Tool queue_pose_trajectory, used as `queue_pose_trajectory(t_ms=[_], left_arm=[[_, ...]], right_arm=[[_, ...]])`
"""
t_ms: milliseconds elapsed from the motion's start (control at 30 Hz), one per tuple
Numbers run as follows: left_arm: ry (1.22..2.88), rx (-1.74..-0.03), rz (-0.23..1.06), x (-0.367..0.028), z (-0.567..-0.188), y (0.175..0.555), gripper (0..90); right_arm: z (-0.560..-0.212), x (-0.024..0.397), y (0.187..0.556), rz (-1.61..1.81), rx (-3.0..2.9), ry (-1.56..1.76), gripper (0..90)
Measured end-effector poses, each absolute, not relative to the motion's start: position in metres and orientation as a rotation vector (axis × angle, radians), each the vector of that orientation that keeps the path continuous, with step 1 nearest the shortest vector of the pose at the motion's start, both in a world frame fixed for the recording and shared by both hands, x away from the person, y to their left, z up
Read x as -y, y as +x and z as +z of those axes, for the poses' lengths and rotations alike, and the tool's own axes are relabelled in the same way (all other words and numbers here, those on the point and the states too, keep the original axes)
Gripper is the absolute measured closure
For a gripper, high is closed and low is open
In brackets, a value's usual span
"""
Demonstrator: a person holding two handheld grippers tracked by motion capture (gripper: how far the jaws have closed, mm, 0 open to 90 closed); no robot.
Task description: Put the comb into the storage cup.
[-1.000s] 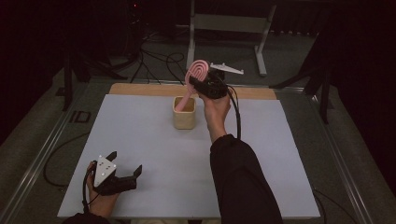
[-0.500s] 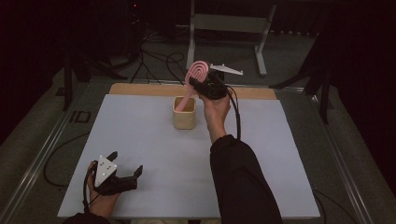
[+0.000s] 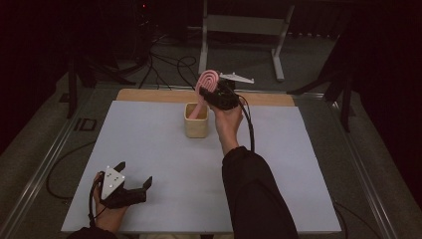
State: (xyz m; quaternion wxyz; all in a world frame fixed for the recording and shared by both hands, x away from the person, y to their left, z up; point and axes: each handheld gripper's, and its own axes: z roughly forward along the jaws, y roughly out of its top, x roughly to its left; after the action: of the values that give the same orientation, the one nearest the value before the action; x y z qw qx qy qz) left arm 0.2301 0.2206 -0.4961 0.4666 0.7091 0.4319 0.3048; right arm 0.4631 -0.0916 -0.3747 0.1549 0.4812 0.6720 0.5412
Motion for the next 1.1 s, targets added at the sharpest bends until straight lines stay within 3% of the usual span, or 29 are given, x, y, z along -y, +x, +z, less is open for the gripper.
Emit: queue_pose_trajectory(t_ms=[1100], left_arm=[[1.755, -1.052, 0.741, -0.218, -0.497, 0.231, 0.2]], right_arm=[[-0.397, 0.083, 0.465, 1.481, -1.984, 1.377, 63.4]])
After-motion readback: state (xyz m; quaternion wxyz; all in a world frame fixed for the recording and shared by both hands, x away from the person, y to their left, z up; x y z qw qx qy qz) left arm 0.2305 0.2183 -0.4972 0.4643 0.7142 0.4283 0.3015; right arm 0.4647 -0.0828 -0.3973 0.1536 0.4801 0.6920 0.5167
